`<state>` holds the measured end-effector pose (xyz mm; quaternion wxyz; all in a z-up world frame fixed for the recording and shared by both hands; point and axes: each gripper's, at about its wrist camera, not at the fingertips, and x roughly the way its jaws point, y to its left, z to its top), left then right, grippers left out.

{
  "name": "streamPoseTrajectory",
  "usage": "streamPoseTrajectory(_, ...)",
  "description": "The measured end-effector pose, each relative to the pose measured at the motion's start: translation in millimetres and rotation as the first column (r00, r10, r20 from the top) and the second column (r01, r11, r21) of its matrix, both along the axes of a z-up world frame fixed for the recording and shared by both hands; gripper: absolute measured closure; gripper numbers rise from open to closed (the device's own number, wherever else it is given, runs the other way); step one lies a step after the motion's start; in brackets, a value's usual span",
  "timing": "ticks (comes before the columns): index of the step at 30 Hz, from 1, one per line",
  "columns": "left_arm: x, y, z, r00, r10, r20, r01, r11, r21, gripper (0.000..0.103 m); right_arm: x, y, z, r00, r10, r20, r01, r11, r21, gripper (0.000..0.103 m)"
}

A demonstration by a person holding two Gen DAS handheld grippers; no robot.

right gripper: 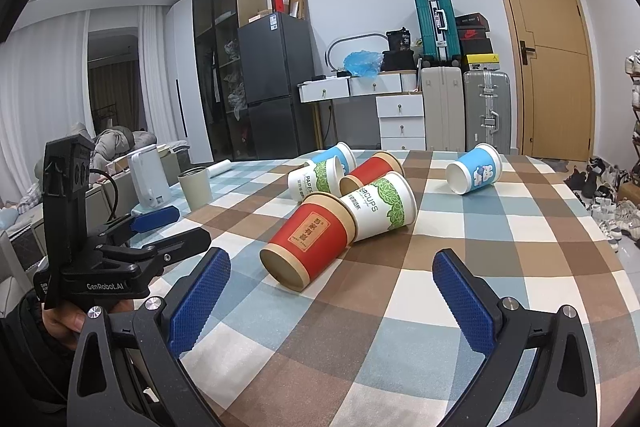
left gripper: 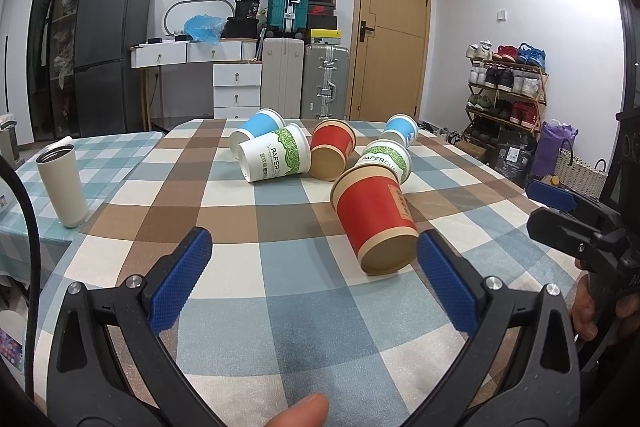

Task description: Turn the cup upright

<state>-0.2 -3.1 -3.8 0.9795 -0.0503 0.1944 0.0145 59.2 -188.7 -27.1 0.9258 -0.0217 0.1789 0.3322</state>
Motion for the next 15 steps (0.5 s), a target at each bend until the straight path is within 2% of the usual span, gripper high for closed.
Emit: streamPoseTrajectory(15, -0.8, 0.4, -0.1, 1.0, 0.006, -0.011, -0.006, 1.0, 0.001, 0.001, 4.1, 0.6, 1.1, 0.999, 0.01, -0.04, -0.009, 1.0, 0.027, 0.0)
